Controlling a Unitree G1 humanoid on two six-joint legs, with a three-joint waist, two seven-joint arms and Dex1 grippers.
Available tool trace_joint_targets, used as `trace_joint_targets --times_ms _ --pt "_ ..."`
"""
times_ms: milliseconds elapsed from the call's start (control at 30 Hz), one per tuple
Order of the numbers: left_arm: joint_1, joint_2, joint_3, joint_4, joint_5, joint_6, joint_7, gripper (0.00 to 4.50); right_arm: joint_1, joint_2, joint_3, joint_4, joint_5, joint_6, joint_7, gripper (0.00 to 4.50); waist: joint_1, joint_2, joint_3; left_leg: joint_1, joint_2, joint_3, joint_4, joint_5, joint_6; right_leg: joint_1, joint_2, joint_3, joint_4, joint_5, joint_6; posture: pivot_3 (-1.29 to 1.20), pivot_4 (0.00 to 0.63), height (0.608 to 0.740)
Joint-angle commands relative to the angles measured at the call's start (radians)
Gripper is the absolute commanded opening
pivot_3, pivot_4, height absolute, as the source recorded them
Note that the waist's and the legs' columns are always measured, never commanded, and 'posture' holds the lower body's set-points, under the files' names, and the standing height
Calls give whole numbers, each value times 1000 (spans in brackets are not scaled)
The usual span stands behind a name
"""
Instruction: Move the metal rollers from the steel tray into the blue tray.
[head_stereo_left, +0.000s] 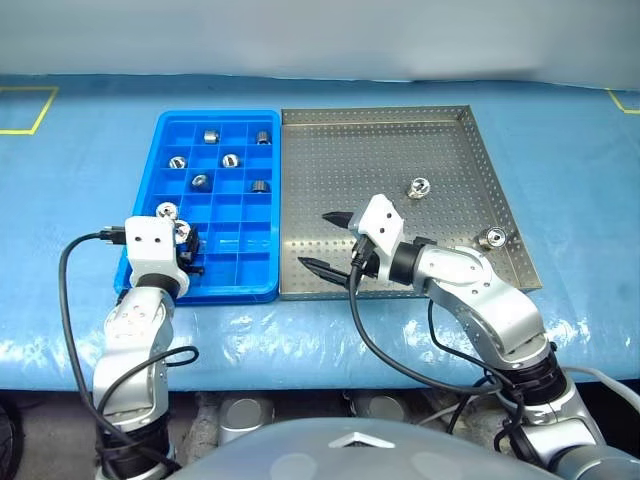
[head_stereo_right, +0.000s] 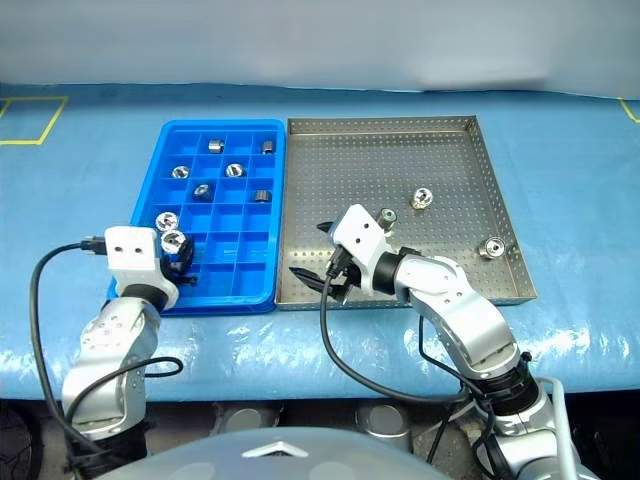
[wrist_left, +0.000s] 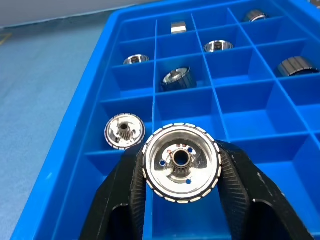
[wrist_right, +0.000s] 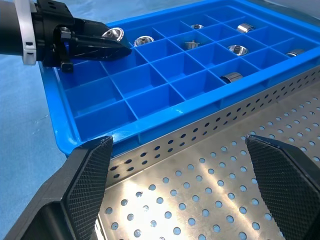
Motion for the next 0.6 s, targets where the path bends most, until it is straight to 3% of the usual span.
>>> trace_joint_targets --times_ms 33,233,400,600 --pt "-27 1 23 -24 -8 22 23 2650 -8 7 -6 -18 0 -25 2 4500 0 0 0 0 0 0 0 0 0 0 0 0 0 0 0 34 150 740" --pt "-96 14 19 -23 -34 33 14 4480 12 5 -25 -34 -2 -19 -17 4500 -2 0 0 0 0 0 0 0 0 0 0 0 0 0 0 15 150 740" --pt "-227 70 -23 22 -87 34 -67 4480 60 -16 -63 -70 3 -7 -39 4500 -1 0 0 0 0 0 0 0 -1 0 0 0 0 0 0 -35 150 740" --pt "-448 120 -120 235 -144 -16 -194 4480 154 -22 -137 -99 -20 -26 -106 4500 -22 0 0 0 -1 0 0 0 -1 0 0 0 -1 0 0 -114 150 740"
